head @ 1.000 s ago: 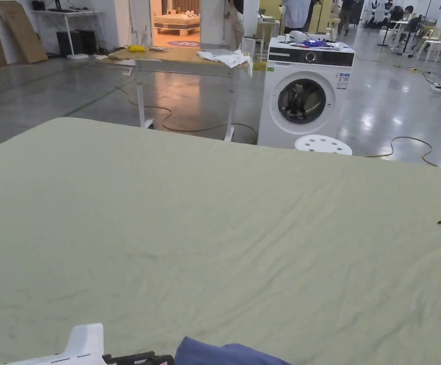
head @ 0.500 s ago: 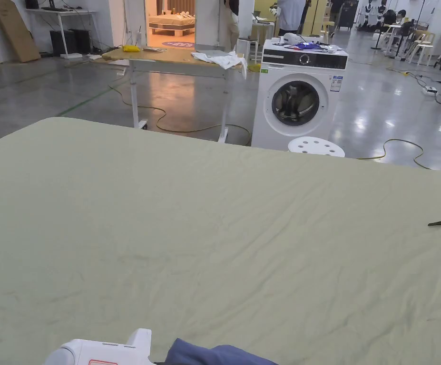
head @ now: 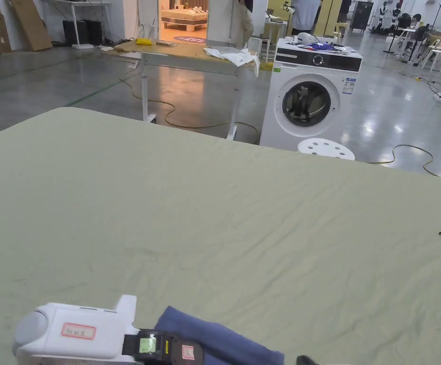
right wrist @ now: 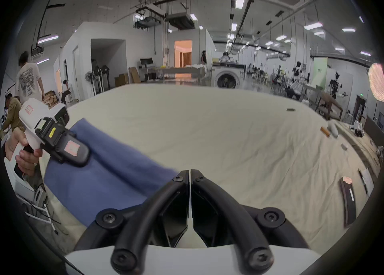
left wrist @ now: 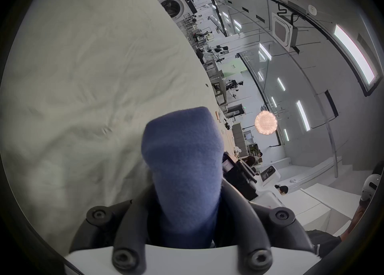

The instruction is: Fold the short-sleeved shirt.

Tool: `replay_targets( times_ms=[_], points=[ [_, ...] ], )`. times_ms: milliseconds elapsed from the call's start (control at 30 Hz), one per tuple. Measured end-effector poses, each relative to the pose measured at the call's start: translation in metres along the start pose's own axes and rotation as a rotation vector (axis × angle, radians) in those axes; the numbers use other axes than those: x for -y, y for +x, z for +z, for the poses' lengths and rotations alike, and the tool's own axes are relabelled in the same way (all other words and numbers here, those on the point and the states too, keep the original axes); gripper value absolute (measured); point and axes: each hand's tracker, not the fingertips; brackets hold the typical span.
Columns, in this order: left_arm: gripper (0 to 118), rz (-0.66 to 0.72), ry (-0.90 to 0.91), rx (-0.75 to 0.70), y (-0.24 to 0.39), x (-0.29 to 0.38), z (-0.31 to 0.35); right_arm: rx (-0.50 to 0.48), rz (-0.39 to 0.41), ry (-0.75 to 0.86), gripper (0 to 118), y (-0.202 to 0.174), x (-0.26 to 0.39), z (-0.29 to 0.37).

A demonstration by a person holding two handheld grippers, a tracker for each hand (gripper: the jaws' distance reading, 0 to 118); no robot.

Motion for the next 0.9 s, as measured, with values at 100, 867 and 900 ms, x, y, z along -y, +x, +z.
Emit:
replay_targets(
  times_ms=[100, 867, 900],
  points=[
    [19, -0.013, 0.028, -0.035, 0.001, -0.025, 0.047, 0.049, 0.039, 0.068, 0, 0.016, -0.024, 0.001],
    [20, 0.113, 0.235, -0.726, 0.038, -0.073, 0.369, 0.198, -0.023, 0.176, 0, 0.092, -0.092, -0.013],
    [20, 0.114, 0.228, -0.727, 0.038, -0.071, 0.369, 0.198, -0.022, 0.169, 0, 0.092, -0.091, -0.013]
  ],
)
